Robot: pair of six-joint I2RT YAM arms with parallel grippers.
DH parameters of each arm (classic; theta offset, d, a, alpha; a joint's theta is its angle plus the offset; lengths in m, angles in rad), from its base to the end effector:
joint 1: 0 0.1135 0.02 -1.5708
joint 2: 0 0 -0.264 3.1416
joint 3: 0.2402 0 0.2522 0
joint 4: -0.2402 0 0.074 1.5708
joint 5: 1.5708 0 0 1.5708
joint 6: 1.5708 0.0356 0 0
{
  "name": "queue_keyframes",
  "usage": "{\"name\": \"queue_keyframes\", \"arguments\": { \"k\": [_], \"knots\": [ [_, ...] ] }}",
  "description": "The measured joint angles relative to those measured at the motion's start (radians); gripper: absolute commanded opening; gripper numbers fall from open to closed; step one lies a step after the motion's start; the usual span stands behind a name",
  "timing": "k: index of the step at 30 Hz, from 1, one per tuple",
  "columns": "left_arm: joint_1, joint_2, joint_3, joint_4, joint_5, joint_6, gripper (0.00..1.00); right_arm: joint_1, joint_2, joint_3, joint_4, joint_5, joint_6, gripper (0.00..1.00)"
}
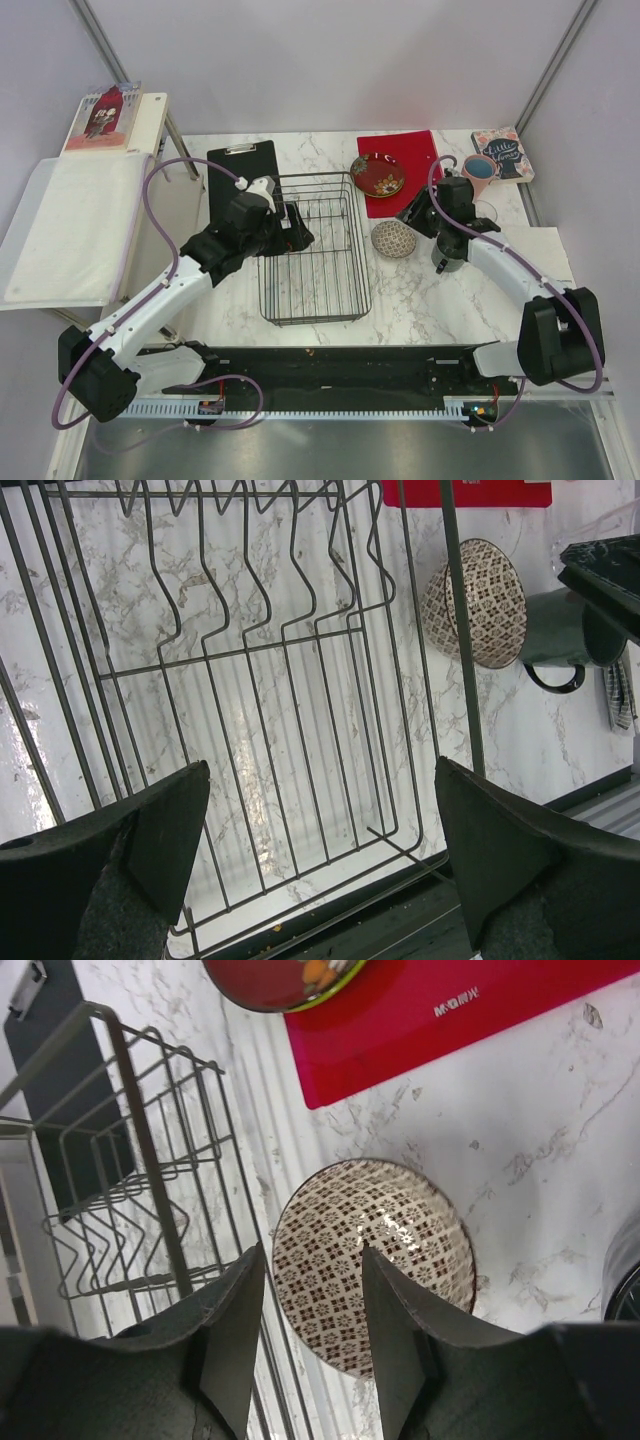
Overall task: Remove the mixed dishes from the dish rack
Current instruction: Reset both arms
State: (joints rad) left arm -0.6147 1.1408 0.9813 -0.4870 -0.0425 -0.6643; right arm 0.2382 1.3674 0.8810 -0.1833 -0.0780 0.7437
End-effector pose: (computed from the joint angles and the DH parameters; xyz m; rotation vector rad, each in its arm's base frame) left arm 0.2041 -0.1422 0.3078 -0.0813 2.2957 -0.6437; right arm 0.2881 0.0728 0.2426 0.5357 2.2484 0.6066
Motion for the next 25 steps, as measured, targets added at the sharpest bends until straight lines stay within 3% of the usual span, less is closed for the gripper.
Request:
{"name": "queue_keyframes", "arguments": {
  "k": [9,12,19,25],
  "knots": [
    [0.000,0.000,-0.006,0.007,0.004,0.000,0.99,0.001,-0.113,0.004,-0.041,-0.009,-0.011,0.50],
    [0.000,0.000,-0.006,0.010,0.010,0.000,0.99,0.019,-0.231,-0.032,0.006,-0.044,-0.029,0.52],
    [-0.010,0.003,-0.006,0.011,0.015,0.000,0.99,0.269,-0.559,-0.056,0.102,-0.008,-0.159,0.56],
    [-0.068,0.014,-0.013,0.018,-0.031,0.000,0.99,0.329,-0.604,-0.056,0.080,0.095,-0.245,0.57]
  ]
}}
